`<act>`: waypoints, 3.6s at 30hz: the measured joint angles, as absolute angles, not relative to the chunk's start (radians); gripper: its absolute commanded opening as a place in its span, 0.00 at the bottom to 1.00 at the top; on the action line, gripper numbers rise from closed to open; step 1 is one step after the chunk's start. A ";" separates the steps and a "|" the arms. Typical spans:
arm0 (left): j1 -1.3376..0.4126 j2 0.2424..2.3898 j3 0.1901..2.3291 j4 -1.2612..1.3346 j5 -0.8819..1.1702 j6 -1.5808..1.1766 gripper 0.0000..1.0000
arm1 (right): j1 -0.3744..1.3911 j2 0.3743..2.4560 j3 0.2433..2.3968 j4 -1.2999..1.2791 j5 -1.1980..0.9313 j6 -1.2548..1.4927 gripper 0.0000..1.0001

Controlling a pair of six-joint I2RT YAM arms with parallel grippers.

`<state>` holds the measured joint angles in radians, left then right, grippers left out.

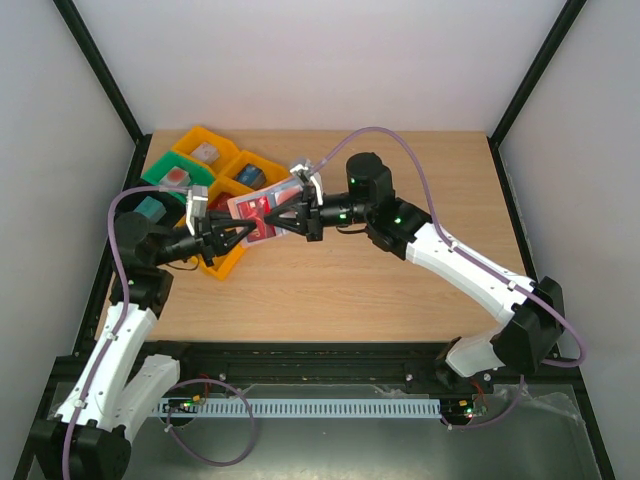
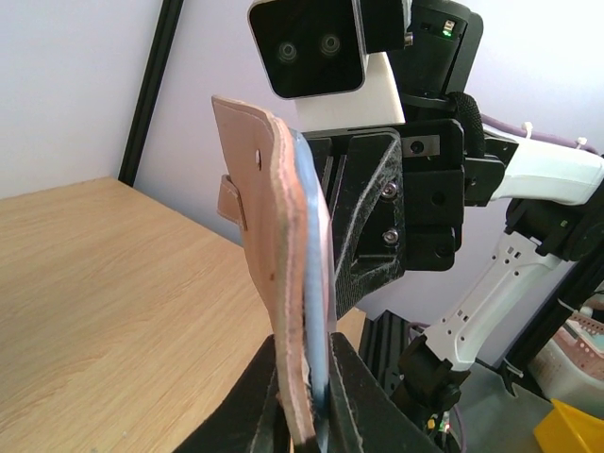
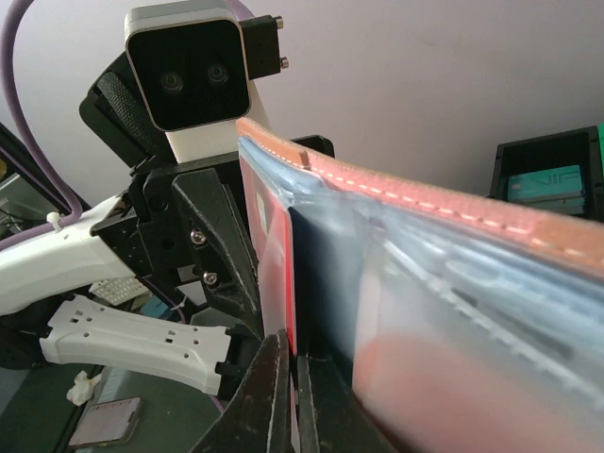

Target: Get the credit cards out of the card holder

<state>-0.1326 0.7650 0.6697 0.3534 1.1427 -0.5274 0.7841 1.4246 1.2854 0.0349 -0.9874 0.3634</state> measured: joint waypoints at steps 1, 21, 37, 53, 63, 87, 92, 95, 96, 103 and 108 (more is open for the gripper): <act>-0.133 0.764 0.667 0.358 1.142 -0.533 0.14 | 0.781 1.424 1.285 0.032 -0.987 0.362 0.02; -0.133 0.758 0.653 0.374 1.121 -0.570 0.03 | 0.739 1.391 1.285 -0.062 -0.998 0.302 0.02; -0.124 0.755 0.653 0.374 1.106 -0.569 0.02 | 0.704 1.376 1.285 -0.104 -1.001 0.285 0.02; -0.110 0.748 0.616 0.349 1.037 -0.564 0.02 | 0.593 1.288 1.285 -0.152 -0.962 0.270 0.02; -0.123 0.755 0.558 0.324 0.985 -0.561 0.02 | 0.502 1.239 1.285 -0.205 -0.875 0.257 0.02; -0.570 1.514 0.590 0.557 0.894 -0.410 0.03 | 0.485 1.170 1.220 -0.323 -0.733 0.202 0.02; -0.543 1.587 0.594 0.549 0.764 -0.371 0.30 | 0.470 1.238 1.245 -0.343 -0.739 0.190 0.02; -0.535 1.619 0.599 0.525 0.661 -0.335 0.44 | 0.466 1.251 1.248 -0.344 -0.741 0.191 0.02; -0.534 1.620 0.598 0.510 0.622 -0.323 0.49 | 0.465 1.251 1.248 -0.344 -0.741 0.192 0.01; -0.540 1.494 0.558 0.454 0.493 -0.245 0.66 | 0.465 1.251 1.256 -0.345 -0.736 0.203 0.02; -0.538 1.245 0.531 0.402 0.470 -0.212 0.69 | 0.465 1.253 1.299 -0.354 -0.733 0.212 0.02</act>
<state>-0.5381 1.2453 0.5308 0.4019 0.4698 -0.2115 0.4648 1.2526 1.2991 -0.3542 -0.7326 0.2123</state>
